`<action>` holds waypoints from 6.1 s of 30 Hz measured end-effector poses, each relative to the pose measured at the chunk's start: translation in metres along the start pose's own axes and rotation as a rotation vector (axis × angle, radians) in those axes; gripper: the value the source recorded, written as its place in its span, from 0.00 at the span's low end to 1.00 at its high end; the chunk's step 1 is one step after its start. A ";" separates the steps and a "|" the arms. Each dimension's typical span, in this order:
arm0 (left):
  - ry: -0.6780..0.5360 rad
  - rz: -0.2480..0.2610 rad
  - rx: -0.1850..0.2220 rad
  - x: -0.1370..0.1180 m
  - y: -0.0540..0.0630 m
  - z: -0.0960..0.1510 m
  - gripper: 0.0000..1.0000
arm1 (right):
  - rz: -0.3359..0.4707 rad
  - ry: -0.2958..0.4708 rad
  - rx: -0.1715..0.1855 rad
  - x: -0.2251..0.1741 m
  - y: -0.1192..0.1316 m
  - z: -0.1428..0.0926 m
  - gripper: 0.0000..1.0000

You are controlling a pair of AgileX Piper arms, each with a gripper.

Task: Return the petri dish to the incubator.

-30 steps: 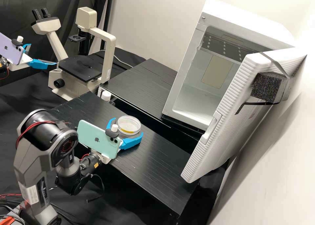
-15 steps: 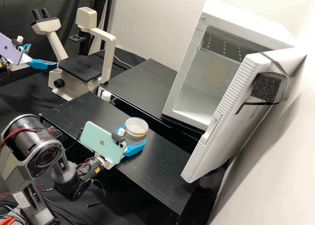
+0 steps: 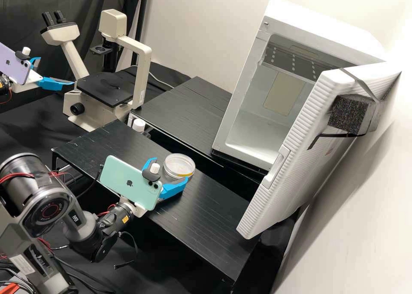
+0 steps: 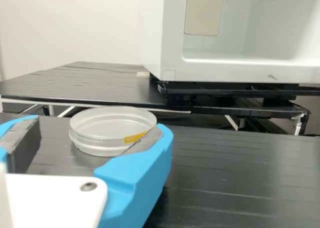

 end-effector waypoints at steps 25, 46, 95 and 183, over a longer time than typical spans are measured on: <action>0.000 0.000 0.000 0.000 0.000 0.000 1.00 | -0.001 -0.046 -0.009 0.046 -0.014 0.000 1.00; 0.000 0.000 0.000 0.000 0.000 0.000 1.00 | -0.016 -0.065 -0.005 0.065 -0.016 -0.001 0.00; 0.000 0.000 0.000 0.000 0.000 0.000 1.00 | 0.030 -0.064 0.021 0.048 0.007 0.009 0.00; 0.000 0.000 0.000 0.000 0.000 0.000 1.00 | 0.184 -0.211 -0.017 0.316 0.132 0.068 1.00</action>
